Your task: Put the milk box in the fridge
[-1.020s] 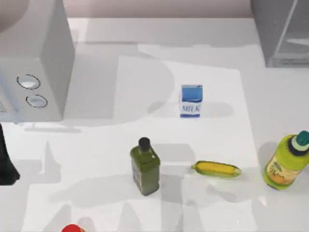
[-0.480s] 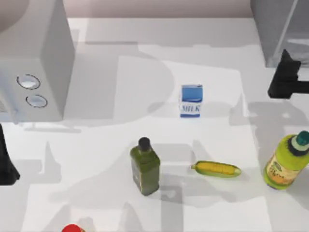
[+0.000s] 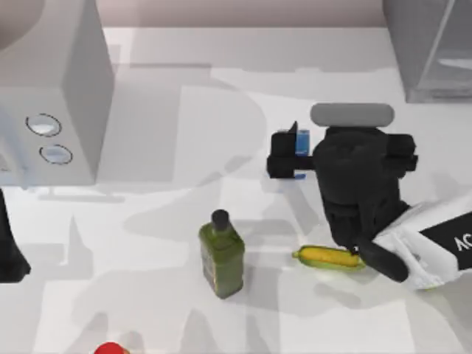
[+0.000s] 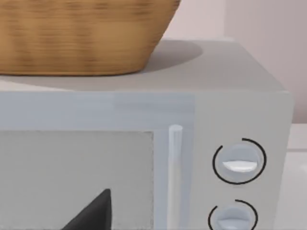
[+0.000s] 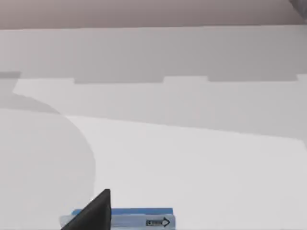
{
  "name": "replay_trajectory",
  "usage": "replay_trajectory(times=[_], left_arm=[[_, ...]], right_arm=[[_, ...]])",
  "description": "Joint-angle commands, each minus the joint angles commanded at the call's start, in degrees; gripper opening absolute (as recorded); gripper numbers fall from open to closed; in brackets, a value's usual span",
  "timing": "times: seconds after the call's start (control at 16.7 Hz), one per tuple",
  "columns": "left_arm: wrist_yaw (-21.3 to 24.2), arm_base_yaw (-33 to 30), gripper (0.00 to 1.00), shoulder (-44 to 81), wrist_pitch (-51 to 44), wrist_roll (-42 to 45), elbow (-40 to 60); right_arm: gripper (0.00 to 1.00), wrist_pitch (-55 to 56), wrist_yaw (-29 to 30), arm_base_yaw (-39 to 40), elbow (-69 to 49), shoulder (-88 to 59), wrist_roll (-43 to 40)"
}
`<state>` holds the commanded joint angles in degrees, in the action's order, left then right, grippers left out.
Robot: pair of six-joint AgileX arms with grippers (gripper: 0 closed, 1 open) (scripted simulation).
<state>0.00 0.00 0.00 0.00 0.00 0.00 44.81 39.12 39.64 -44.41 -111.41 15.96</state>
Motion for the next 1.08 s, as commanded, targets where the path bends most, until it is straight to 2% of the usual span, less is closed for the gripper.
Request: replay_trajectory(times=[0.18,0.42,0.72,1.08], left_arm=[[0.0,0.0,1.0,0.0,0.0,0.0,0.0],[0.0,0.0,1.0,0.0,0.0,0.0,0.0],[0.0,0.0,1.0,0.0,0.0,0.0,0.0],[0.0,0.0,1.0,0.0,0.0,0.0,0.0]], right_arm=[[1.0,4.08,3.48,3.68,-4.04,-10.02,1.44],[1.0,6.15,5.2,5.58,-6.1,-14.83,2.17],[1.0,6.03,4.99,5.25,-6.03,-14.83,2.08],[1.0,6.0,1.6,1.54,-13.53,-20.57,-0.07]])
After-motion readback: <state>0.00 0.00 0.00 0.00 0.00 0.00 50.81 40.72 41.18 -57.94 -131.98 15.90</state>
